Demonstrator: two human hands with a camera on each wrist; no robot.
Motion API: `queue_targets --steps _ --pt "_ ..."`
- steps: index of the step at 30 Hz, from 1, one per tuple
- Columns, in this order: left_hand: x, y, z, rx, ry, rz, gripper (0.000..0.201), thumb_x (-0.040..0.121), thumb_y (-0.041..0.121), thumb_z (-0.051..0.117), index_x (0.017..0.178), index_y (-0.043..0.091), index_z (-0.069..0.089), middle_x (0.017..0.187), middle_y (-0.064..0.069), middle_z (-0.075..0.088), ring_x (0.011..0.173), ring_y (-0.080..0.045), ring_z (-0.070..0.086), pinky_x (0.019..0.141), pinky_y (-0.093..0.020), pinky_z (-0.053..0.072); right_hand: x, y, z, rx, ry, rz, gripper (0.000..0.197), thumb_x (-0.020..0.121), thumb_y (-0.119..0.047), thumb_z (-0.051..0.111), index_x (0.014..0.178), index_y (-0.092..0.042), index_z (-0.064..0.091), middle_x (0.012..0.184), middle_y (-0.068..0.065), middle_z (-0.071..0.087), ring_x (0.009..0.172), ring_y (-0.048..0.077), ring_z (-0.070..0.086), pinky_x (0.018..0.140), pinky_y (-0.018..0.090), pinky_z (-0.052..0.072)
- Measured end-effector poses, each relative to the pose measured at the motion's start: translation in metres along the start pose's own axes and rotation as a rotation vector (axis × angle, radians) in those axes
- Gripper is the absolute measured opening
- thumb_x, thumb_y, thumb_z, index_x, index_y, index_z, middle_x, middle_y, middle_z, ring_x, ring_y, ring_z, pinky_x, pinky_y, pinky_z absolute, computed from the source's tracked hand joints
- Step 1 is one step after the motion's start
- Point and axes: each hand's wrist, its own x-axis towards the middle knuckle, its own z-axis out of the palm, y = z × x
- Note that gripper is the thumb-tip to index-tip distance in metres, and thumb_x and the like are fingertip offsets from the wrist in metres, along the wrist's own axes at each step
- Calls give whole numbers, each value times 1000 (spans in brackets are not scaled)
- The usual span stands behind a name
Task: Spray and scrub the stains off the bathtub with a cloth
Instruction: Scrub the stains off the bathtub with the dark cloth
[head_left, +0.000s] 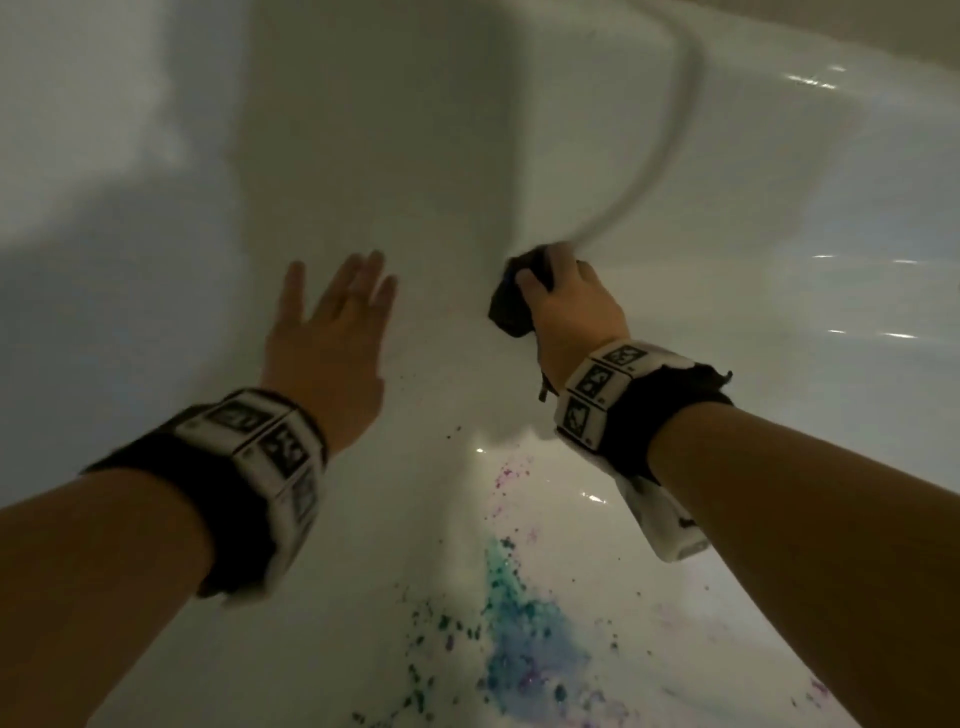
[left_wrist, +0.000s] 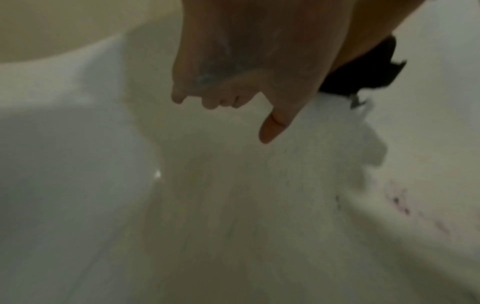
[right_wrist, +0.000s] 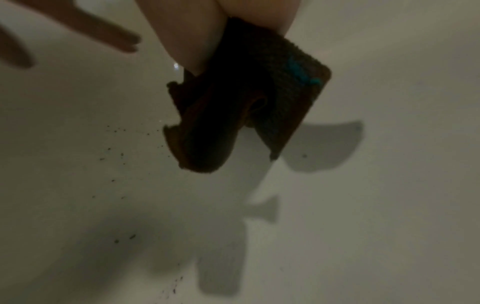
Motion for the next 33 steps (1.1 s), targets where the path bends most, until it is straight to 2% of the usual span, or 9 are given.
queue_targets --steps 3,6,8,12,16,20,25,28,33 --pt "-14 -31 39 141 -194 -137 85 93 52 32 144 12 -24 148 -9 -34 142 -22 -20 111 -56 -9 8 -19 13 134 -55 -96 37 98 -29 37 133 -17 35 129 13 45 111 31 50 92 36 42" --pt "-20 -50 48 126 -230 -91 100 87 58 44 143 16 -27 136 -3 -44 142 -20 -22 110 -57 -10 3 -29 24 100 23 -215 31 94 -24 47 125 -16 44 116 11 56 105 23 57 92 34 47" --pt "-19 -50 45 61 -210 -64 99 88 52 48 143 16 -26 140 -1 -41 142 -20 -22 110 -57 -11 -3 -32 26 289 186 -95 26 93 -16 48 118 -19 51 112 7 57 98 11 58 76 18 45" --pt "-18 -49 48 68 -181 -68 85 95 37 42 145 14 -22 150 -6 -32 141 -22 -22 109 -58 -12 7 -37 39 482 393 85 33 93 -13 46 126 -14 44 112 -8 46 107 21 50 66 5 40" --pt "-17 -51 49 69 -174 -43 87 93 39 43 145 12 -22 150 -8 -32 141 -24 -23 108 -59 -12 20 -77 82 193 125 -59 59 81 -1 57 135 -11 35 141 16 24 120 35 41 101 40 40" --pt "-16 -49 52 50 -156 -43 88 92 39 44 146 11 -20 150 -8 -31 141 -26 -23 107 -59 -12 6 -97 103 170 -41 8 74 76 1 60 140 -15 27 144 16 16 120 39 42 99 39 42" --pt "-17 -47 49 22 -154 -64 90 91 39 46 145 11 -20 150 -8 -31 140 -27 -24 110 -59 -10 -64 -88 129 119 -357 -219 59 83 -5 54 137 -15 31 136 10 25 108 31 52 91 30 41" --pt "-17 -48 51 38 -168 -56 94 90 43 48 145 11 -22 150 -8 -32 140 -27 -25 110 -58 -10 -81 -75 129 185 -134 -149 47 83 -1 52 127 -10 41 131 8 31 109 27 48 81 22 35" --pt "-16 -46 54 50 -155 -60 92 92 40 45 144 8 -23 149 -10 -33 140 -28 -24 110 -59 -9 -36 -54 85 499 334 382 60 82 -1 50 139 -2 32 141 20 24 119 32 42 81 31 29"
